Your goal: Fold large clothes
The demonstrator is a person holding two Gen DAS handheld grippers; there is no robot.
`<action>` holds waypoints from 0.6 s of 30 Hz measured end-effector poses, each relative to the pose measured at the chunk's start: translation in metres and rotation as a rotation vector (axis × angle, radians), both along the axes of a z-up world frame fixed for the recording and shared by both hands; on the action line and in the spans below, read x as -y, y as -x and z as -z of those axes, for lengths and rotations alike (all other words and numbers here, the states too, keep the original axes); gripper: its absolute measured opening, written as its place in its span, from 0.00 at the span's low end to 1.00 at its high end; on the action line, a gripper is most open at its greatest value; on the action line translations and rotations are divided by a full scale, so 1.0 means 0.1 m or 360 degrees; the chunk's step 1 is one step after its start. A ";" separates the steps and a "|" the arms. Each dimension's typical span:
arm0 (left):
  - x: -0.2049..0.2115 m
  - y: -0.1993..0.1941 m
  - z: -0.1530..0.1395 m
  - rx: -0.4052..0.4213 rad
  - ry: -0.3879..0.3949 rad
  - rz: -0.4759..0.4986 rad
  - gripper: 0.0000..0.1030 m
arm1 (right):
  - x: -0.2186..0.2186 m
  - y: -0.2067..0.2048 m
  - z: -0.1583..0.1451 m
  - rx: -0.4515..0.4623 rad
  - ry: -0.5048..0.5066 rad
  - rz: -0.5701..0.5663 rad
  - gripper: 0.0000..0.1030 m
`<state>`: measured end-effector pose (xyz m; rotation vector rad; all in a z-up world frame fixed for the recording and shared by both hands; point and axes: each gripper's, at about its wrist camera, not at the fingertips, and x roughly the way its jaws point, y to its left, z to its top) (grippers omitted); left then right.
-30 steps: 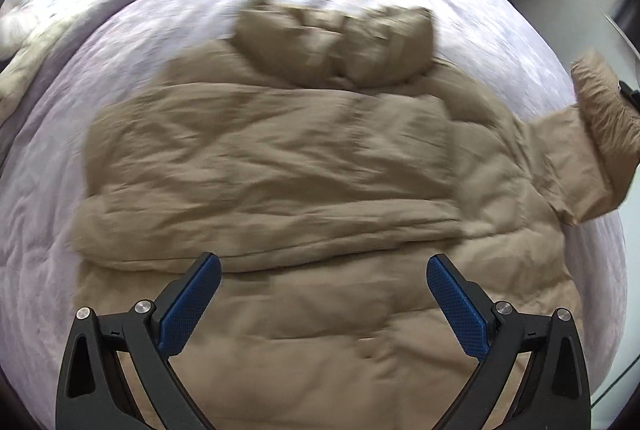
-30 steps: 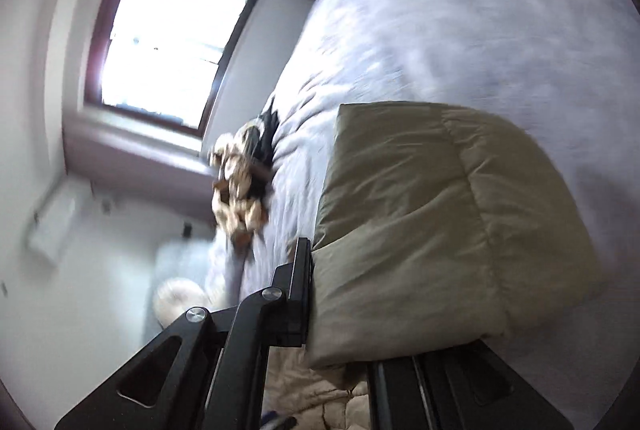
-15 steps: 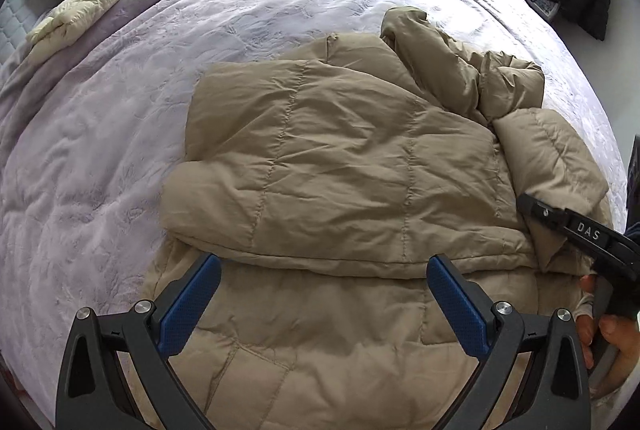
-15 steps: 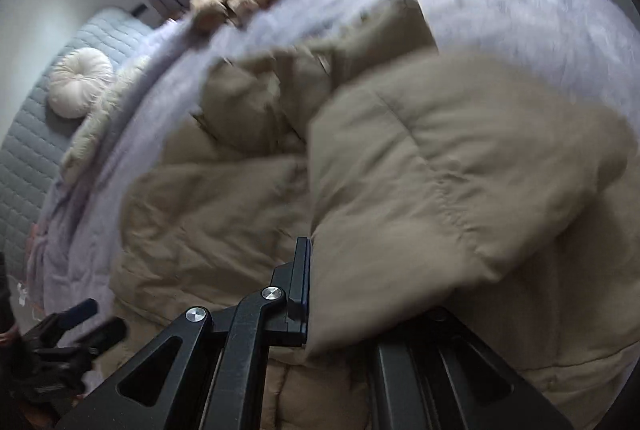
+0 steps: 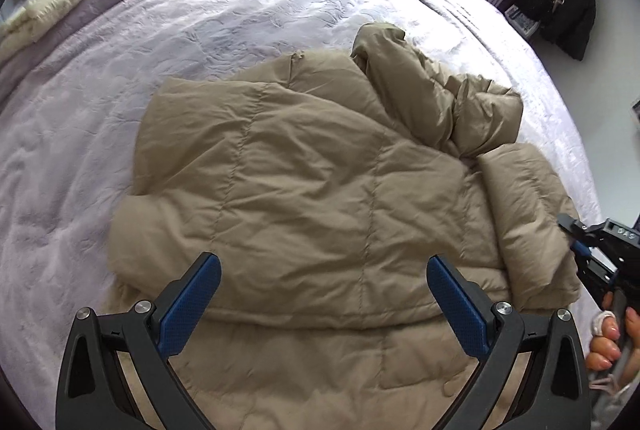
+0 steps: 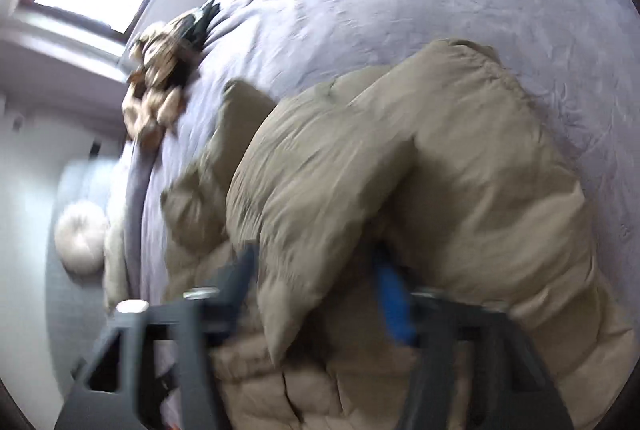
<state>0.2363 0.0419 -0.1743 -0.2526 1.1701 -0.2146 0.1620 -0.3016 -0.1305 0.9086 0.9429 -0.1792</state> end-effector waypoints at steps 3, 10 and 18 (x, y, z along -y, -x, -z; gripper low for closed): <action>-0.10 -0.05 -0.05 0.0003 0.0170 0.0005 1.00 | -0.17 -0.17 -0.20 0.0098 0.0150 -0.0096 0.09; -0.46 -0.16 -0.05 -0.0068 0.0665 -0.0051 1.00 | -1.36 -0.58 -0.53 0.0323 0.0537 -0.0783 0.09; -0.41 -0.23 0.01 -0.0167 0.0901 0.0055 1.00 | -1.98 -0.60 0.05 0.0023 0.0536 -0.1149 0.16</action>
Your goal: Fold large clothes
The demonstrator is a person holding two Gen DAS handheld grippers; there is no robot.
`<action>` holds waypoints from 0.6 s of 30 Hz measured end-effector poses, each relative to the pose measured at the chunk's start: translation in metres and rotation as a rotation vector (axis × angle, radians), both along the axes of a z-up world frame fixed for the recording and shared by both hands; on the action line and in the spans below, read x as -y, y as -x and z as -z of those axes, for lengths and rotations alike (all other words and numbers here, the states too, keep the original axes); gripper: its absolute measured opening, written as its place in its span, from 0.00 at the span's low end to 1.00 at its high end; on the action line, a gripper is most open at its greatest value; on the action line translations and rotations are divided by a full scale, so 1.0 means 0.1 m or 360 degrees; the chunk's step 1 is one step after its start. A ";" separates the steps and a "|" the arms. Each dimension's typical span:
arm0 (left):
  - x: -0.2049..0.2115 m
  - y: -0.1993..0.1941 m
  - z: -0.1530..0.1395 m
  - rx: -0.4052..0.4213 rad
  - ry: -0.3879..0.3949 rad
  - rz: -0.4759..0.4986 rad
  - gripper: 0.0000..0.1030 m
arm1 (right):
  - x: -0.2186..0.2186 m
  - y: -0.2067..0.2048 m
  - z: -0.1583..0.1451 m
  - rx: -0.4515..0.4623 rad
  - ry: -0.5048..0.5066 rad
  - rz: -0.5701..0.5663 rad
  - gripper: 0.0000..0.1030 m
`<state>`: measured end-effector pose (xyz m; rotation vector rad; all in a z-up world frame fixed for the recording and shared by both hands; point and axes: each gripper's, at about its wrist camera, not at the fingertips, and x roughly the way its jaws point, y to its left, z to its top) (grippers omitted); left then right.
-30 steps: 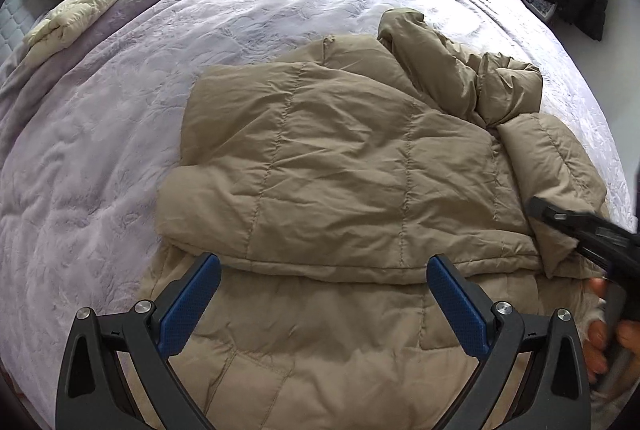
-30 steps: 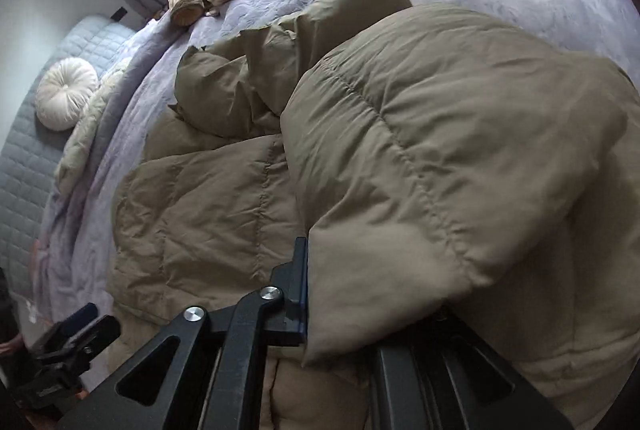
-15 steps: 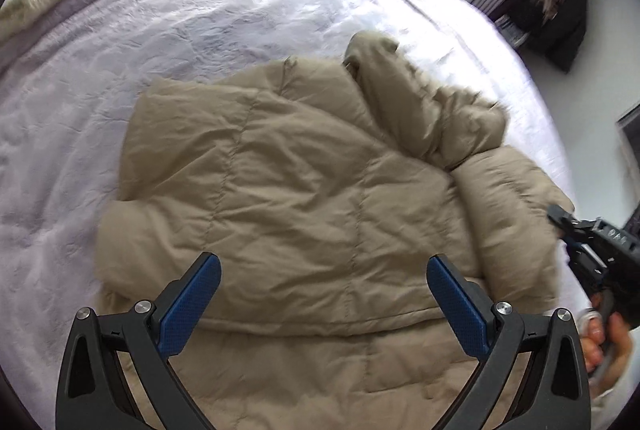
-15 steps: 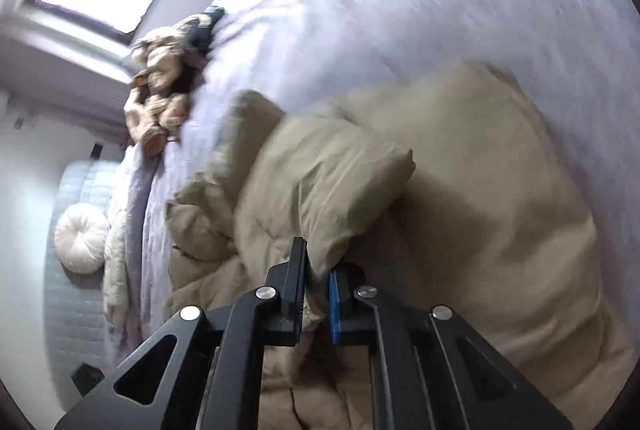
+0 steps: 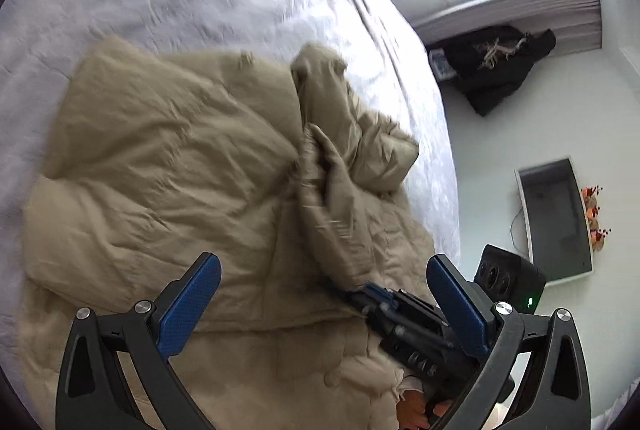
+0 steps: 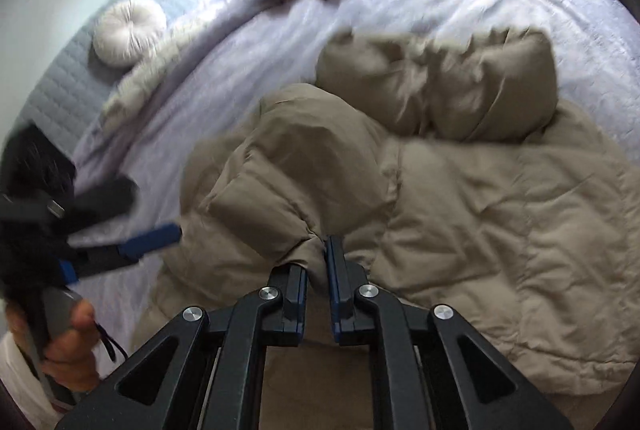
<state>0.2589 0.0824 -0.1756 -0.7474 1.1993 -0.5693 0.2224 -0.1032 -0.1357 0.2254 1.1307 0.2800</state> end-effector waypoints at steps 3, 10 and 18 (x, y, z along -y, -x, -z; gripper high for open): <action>0.17 -0.02 0.12 -0.0049 -0.0083 0.0074 1.00 | -0.02 0.09 0.06 -0.0071 0.0071 -0.0041 0.52; 0.55 -0.11 0.18 -0.0047 -0.0222 0.0164 1.00 | 1.03 0.70 -0.11 -0.0163 -0.0079 0.0366 0.57; 0.69 -0.16 0.11 0.0023 -0.0319 0.0173 0.15 | 2.48 1.33 0.15 -0.0249 -0.0658 0.1174 0.57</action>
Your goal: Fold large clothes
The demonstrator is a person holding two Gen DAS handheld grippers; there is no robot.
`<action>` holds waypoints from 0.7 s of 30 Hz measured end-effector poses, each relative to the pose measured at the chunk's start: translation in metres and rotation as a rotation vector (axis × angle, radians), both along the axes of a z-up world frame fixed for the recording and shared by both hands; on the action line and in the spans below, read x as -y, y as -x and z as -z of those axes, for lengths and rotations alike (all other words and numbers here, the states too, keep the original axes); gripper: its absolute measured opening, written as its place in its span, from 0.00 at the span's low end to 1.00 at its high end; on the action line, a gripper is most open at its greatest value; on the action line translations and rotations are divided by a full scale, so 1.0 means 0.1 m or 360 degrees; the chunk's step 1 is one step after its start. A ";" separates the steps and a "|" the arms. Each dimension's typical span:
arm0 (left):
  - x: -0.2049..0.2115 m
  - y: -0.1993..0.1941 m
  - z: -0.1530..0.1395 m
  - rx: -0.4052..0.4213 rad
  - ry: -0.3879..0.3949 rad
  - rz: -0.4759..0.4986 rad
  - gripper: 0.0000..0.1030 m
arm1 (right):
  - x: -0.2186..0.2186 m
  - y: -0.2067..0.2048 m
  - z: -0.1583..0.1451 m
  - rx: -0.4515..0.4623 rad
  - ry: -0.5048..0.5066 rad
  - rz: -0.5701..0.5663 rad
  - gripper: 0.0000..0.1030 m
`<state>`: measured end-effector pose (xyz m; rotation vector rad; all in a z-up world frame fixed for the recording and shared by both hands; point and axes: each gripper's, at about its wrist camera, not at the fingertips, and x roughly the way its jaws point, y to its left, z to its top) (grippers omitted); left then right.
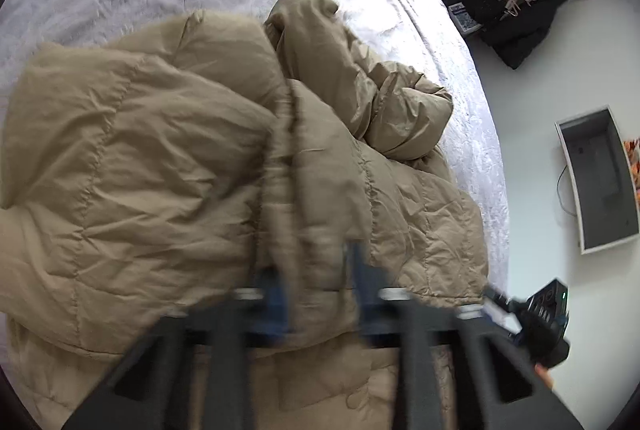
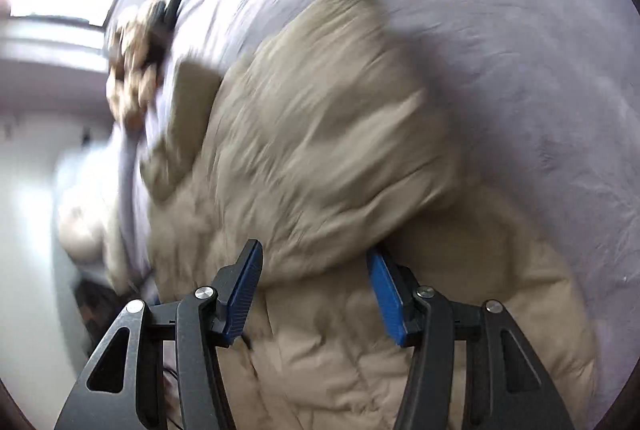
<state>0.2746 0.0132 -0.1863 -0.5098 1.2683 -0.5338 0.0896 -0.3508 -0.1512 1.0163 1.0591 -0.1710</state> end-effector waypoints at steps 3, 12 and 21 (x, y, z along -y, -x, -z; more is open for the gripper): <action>-0.12 0.15 -0.10 0.0083 -0.0010 -0.0009 0.14 | 0.18 0.01 0.00 0.0054 -0.0031 0.0103 0.38; -0.38 0.17 0.25 -0.0030 -0.0156 -0.0064 0.15 | -0.11 -0.23 0.29 0.0001 0.0014 -0.0021 0.09; -0.73 0.28 -0.28 0.0140 -0.0344 -0.0093 0.15 | -0.13 -0.25 0.24 -0.0024 0.0020 -0.0028 0.12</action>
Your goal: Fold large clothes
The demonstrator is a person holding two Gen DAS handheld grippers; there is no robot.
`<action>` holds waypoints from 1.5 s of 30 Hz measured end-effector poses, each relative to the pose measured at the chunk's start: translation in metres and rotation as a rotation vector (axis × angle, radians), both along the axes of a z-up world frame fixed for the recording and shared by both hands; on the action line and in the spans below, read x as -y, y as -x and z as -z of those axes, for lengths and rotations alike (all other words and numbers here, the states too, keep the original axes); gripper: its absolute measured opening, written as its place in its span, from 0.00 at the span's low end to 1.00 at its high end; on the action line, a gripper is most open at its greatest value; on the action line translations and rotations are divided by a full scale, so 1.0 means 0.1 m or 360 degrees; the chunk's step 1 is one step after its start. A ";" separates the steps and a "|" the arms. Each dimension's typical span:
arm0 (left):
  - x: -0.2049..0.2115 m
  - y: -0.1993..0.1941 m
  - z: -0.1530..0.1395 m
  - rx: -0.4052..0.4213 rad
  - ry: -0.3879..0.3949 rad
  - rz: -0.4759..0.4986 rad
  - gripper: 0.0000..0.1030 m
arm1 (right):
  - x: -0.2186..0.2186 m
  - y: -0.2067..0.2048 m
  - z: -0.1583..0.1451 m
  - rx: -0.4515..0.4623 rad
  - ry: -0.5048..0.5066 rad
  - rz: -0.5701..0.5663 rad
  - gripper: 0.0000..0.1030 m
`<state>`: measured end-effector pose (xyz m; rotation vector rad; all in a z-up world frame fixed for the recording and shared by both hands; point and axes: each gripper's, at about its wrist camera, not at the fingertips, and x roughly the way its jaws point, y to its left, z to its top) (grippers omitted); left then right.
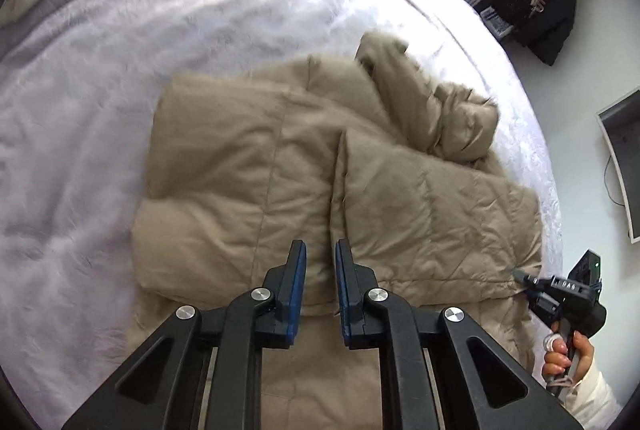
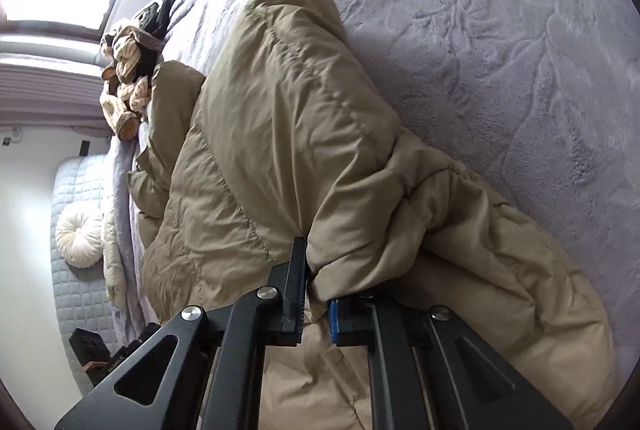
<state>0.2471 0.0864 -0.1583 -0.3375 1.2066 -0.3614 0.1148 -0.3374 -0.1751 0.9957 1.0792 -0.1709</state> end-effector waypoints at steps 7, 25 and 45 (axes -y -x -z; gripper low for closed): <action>0.38 -0.14 -0.07 0.0065 0.0060 0.0113 0.15 | -0.17 0.21 -0.44 0.0004 0.0079 -0.0222 0.42; 0.58 -0.36 0.66 -0.0061 -0.0163 0.0058 0.15 | 0.74 -0.62 -0.15 0.0143 0.0033 0.0007 0.18; 0.57 -0.38 0.76 -0.0058 -0.0141 0.0065 0.15 | -0.04 0.08 -0.51 -0.0022 0.0982 -0.0398 0.28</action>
